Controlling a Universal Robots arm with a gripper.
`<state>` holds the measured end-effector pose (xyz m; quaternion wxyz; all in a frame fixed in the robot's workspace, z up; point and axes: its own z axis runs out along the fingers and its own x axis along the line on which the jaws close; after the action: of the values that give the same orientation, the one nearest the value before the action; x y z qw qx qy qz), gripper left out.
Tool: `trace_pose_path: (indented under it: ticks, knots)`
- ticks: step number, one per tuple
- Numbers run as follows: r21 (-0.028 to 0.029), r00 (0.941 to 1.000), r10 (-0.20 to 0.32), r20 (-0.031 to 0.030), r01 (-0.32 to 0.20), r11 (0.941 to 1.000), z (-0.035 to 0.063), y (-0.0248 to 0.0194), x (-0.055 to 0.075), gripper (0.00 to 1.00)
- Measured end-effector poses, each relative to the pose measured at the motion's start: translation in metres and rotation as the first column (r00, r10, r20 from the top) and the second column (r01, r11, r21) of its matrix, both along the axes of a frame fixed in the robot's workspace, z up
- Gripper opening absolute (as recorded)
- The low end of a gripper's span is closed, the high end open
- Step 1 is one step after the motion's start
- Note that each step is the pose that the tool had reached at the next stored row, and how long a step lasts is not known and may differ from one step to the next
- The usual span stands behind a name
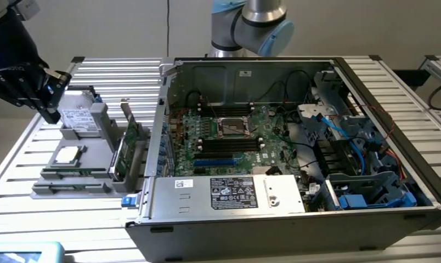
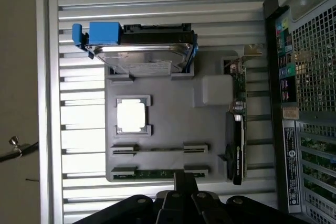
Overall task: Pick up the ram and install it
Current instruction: 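Reach for the ram, then pick up the ram and move it above insertion slot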
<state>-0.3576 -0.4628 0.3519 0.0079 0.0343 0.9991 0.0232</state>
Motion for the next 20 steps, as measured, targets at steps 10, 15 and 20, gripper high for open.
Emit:
trace_pose_path:
  ticks: [10,15,20]
  knots:
    - [0.0,1.0,0.0,-0.0001,0.0,1.0,0.0,0.0,-0.0001,0.11]
    - [0.0001,0.9998,0.02,0.0003,-0.02,0.9998,-0.0001,0.0001,-0.0009,0.11]
    - [0.0,0.9938,0.111,0.0003,-0.111,0.9938,0.0,0.0001,-0.0008,0.11]
